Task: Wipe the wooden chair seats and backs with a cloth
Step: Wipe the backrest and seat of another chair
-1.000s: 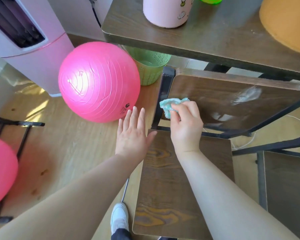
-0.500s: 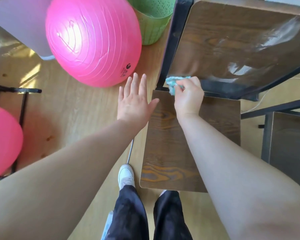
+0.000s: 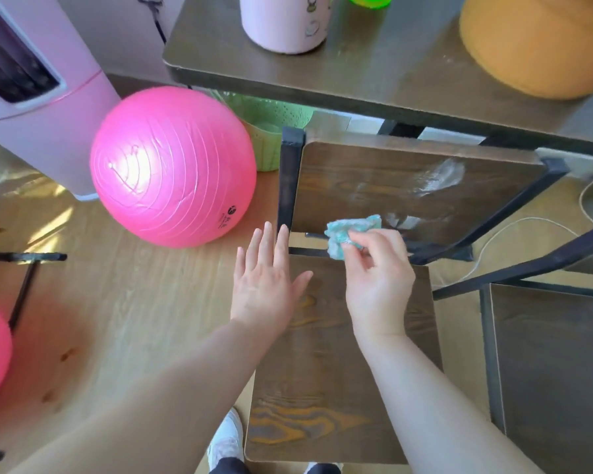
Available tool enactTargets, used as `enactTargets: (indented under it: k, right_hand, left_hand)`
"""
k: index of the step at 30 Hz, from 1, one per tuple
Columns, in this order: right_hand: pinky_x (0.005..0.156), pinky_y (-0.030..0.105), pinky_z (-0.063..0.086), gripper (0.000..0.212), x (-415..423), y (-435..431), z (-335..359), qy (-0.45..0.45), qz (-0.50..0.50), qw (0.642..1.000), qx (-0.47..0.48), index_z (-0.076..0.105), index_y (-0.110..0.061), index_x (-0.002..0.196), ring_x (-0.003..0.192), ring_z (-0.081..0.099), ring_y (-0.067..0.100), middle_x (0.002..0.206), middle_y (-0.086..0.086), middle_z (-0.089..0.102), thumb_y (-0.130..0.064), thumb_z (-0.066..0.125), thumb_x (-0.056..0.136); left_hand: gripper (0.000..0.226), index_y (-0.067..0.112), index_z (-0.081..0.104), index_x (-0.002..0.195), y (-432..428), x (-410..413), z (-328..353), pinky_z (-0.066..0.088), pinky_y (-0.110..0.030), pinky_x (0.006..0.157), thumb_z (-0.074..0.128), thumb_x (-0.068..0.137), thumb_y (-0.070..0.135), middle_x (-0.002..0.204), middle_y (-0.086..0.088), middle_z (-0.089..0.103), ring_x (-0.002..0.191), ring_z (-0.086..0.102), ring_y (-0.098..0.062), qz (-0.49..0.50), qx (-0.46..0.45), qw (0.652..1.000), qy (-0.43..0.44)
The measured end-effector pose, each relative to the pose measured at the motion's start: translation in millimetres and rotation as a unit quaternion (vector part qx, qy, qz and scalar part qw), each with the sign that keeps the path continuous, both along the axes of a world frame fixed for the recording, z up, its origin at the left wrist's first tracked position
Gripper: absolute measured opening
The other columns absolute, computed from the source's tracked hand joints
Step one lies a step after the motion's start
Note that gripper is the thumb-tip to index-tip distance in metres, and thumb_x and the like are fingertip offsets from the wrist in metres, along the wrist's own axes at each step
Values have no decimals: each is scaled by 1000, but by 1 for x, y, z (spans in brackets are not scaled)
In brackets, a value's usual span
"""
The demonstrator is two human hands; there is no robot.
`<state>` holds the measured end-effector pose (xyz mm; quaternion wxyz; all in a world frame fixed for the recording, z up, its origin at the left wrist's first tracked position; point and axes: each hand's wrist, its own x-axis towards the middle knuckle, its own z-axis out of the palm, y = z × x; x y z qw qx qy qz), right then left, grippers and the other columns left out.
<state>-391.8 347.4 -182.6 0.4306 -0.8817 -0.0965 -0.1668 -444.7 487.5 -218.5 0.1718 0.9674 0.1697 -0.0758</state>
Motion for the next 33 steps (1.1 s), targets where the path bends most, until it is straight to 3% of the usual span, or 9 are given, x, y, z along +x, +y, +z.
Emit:
enactTargets:
  k: [3,7,11,15,19,25,33]
  right_hand:
    - [82,16,52,11,27,-1,31,-56,3,998,10,73,-3,96,94,62,12,102,8,63,-2,71,85]
    - [84,8,44,11,60,5,58,-131,14,991,-7,74,-3,97,91,60,12,98,9,65,-2,71,86]
    - [87,7,41,10,74,11,56,-162,24,986,-35,74,-3,97,91,60,14,96,10,65,-4,70,88]
    - [87,14,46,9,75,12,38,-181,22,982,-45,74,-1,95,91,61,16,94,11,65,-4,67,90]
    - [82,22,51,9,72,12,7,-137,20,989,-56,74,-1,94,90,61,18,95,11,65,-4,67,89]
    - [83,26,52,10,68,9,-30,-98,23,992,-71,74,-1,94,90,62,20,95,11,65,-3,65,90]
    - [79,23,49,11,59,8,-57,-38,32,995,-83,72,-1,91,89,62,22,97,12,63,-3,61,89]
  left_hand:
    - [79,23,-2,158,-8,14,9,3,-43,124,33,97,60,167,-4,-4,153,-5,-21,14,0,999,-39]
    - [79,12,26,155,-15,35,28,22,-49,119,49,91,54,162,-15,23,150,22,-30,61,7,986,-154]
    - [79,10,28,153,-19,40,33,28,-52,117,52,90,52,160,-19,26,148,26,-32,68,8,982,-175]
    - [78,11,27,153,-14,34,22,26,-52,118,51,91,51,161,-17,24,149,23,-31,65,6,984,-167]
    - [78,13,22,155,-10,24,4,22,-52,120,52,92,50,163,-16,18,151,17,-29,62,-3,989,-135]
    - [79,13,19,157,-5,17,-14,16,-50,121,50,94,50,164,-15,13,152,14,-29,55,-9,994,-91]
    - [82,17,-3,158,-7,17,-19,3,-45,124,39,99,56,166,-8,-7,153,-4,-22,50,-32,998,-10]
